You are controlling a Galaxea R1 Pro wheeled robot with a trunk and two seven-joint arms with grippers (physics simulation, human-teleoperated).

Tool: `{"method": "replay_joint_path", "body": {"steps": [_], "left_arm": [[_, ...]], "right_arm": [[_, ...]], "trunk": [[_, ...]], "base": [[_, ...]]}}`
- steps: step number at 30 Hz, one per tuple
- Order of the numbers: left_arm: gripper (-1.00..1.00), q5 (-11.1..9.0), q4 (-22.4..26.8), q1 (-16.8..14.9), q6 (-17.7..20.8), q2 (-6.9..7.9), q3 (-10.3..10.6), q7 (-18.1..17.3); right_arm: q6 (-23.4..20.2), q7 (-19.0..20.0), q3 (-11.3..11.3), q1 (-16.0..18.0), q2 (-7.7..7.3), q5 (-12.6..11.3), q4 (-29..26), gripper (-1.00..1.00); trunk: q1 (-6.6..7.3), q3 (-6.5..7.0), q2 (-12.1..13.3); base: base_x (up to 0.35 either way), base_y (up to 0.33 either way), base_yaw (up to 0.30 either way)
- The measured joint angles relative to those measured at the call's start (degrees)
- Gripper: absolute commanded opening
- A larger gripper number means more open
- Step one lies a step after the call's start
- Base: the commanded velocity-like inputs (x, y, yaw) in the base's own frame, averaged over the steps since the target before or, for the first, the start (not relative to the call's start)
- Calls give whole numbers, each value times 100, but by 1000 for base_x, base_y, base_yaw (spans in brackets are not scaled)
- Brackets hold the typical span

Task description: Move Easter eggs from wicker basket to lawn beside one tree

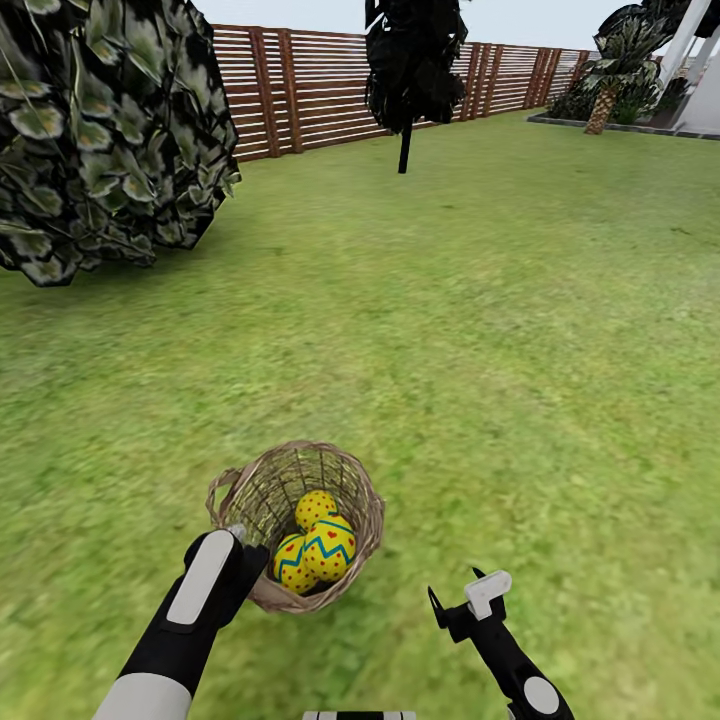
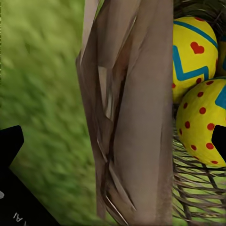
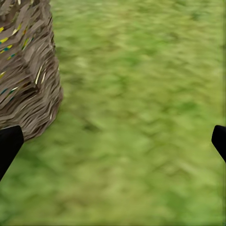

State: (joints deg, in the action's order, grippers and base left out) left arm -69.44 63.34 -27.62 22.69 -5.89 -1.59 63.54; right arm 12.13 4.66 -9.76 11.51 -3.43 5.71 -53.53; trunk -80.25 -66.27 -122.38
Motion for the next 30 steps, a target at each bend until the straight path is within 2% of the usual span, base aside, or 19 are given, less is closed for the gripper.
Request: {"method": "replay_joint_path", "body": {"steps": [7,28,30], "left_arm": [[100,1,-14,1,-1,0,1,0],[100,1,-14,1,6,-17,9,1],[100,-2,-14,2,2,-18,9,0]], "right_arm": [[0,-8,0,0,6,0,0,100],[0,-18,0,0,17,0,0,100],[0,-18,0,0,17,0,0,100]], "trunk": [[0,0,0],[-461,-376,-841],[-461,-377,-842]], "base": [[1,-1,0],[0,0,0],[0,0,0]]}}
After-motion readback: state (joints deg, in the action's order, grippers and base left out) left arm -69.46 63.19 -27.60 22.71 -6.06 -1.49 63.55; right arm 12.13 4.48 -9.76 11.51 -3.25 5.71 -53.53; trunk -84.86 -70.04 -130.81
